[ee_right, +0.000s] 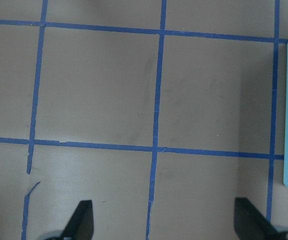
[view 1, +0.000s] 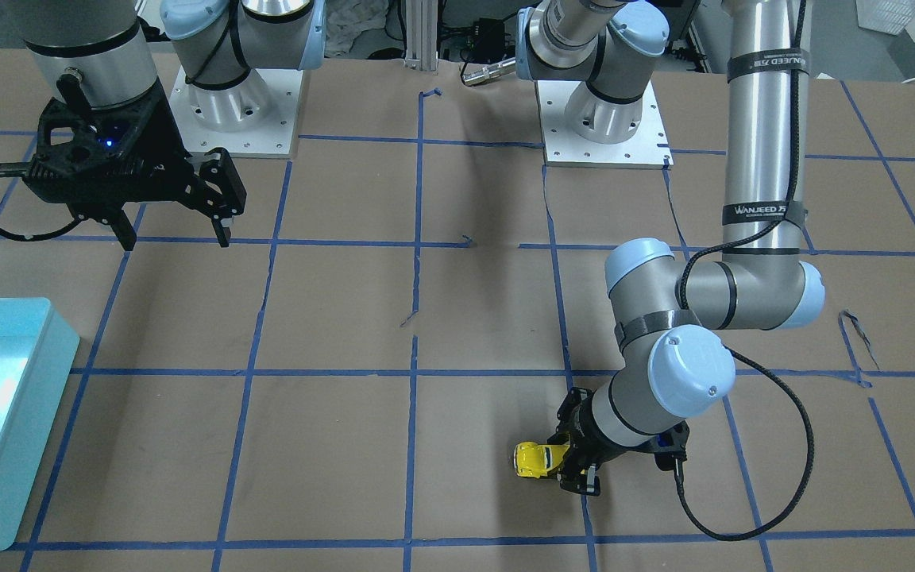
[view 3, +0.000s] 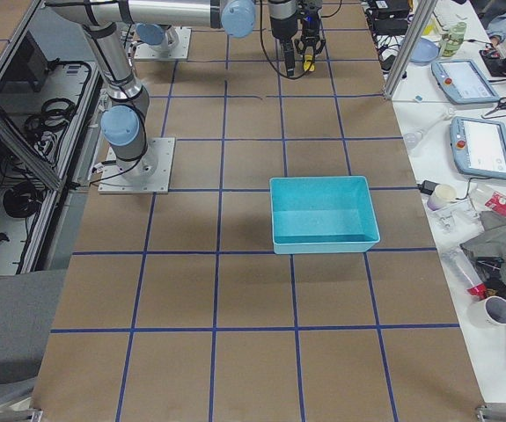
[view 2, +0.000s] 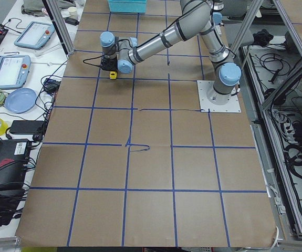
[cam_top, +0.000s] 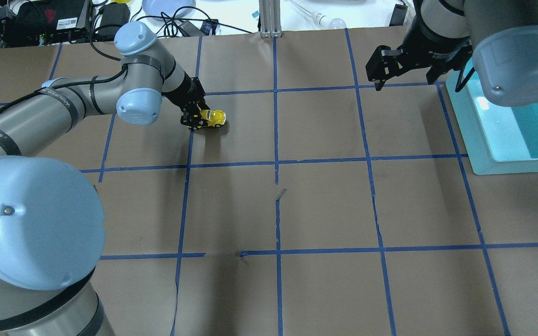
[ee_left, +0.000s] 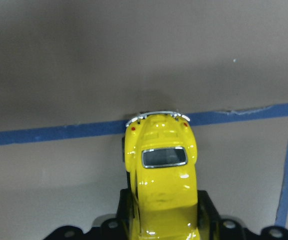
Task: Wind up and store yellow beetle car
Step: 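Slide the held car along the table toward the right arm's side, then pull the car back along the table with the left gripper to wind it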
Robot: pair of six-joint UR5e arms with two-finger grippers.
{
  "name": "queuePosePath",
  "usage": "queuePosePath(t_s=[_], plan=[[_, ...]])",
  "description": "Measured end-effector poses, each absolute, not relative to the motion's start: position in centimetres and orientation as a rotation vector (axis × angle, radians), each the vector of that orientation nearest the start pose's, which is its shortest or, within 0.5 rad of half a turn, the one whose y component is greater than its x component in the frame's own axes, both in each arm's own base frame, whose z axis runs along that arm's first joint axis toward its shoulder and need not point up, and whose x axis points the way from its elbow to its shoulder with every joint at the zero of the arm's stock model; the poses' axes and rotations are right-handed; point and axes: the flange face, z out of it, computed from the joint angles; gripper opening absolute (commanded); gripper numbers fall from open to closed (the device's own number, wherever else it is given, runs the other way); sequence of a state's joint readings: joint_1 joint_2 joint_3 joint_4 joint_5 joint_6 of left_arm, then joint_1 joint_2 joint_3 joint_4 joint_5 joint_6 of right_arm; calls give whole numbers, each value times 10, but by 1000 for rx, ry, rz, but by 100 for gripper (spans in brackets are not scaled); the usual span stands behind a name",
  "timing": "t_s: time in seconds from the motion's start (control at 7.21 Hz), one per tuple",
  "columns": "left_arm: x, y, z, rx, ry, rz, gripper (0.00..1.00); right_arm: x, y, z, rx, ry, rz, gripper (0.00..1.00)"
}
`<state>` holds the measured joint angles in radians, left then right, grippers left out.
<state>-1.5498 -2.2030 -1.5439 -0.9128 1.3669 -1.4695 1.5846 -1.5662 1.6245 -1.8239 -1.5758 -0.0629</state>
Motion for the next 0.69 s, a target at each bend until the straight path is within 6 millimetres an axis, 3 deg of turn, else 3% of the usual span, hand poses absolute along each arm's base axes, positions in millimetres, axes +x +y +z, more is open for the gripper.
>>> queuePosePath(t_s=[0.42, 0.69], plan=[[-124, -685, 192, -2201, 2448, 83, 0, 140, -509, 486, -122, 3134, -306, 100], [-102, -685, 190, -2172, 2449, 57, 0, 141, -509, 486, -122, 3134, -307, 100]])
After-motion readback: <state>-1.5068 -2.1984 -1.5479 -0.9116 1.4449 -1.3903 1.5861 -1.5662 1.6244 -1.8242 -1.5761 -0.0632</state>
